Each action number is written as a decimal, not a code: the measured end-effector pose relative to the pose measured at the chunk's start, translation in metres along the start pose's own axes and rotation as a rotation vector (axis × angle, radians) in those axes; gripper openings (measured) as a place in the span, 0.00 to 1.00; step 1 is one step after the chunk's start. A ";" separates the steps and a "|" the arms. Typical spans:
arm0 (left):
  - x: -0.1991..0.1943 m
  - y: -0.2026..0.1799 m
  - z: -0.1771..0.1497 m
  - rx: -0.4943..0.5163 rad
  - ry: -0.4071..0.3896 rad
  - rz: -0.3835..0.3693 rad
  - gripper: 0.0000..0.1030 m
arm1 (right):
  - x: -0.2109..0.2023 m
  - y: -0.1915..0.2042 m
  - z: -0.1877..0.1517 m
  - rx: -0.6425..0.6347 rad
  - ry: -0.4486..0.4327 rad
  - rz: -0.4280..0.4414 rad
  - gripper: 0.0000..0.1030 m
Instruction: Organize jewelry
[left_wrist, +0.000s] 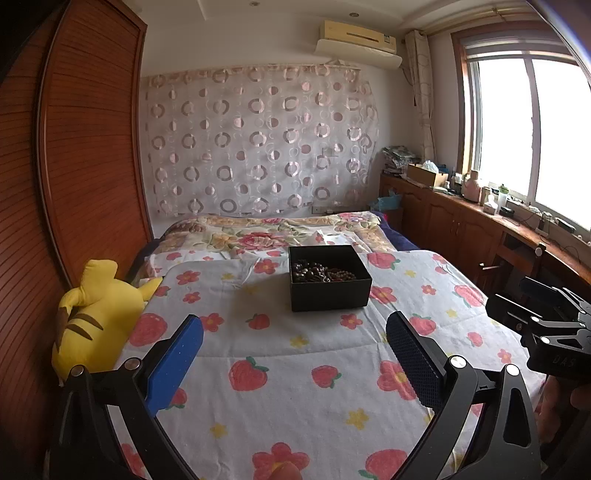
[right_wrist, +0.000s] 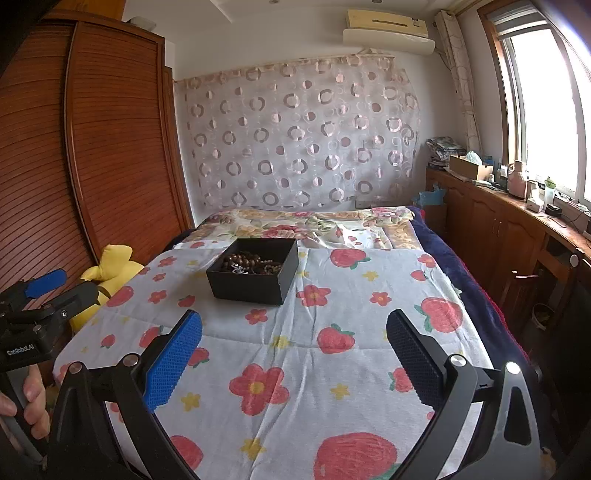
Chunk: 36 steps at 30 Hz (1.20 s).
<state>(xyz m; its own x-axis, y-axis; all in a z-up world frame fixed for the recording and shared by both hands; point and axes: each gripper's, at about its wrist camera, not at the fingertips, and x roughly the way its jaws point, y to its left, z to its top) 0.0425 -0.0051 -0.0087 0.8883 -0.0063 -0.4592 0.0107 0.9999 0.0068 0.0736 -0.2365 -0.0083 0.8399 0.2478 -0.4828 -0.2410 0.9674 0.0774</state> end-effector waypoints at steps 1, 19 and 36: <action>0.000 0.000 0.000 -0.001 0.001 -0.003 0.93 | 0.000 0.000 0.000 -0.001 -0.001 -0.001 0.98; -0.001 -0.001 0.000 -0.001 -0.001 0.000 0.93 | 0.002 0.001 -0.001 -0.001 -0.001 -0.004 0.98; -0.002 -0.002 0.003 -0.004 -0.006 0.003 0.93 | 0.003 0.002 -0.001 0.000 -0.003 0.001 0.98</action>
<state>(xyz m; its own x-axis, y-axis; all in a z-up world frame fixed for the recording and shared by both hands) 0.0419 -0.0067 -0.0054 0.8910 -0.0036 -0.4540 0.0064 1.0000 0.0045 0.0749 -0.2339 -0.0098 0.8409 0.2490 -0.4804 -0.2418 0.9672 0.0781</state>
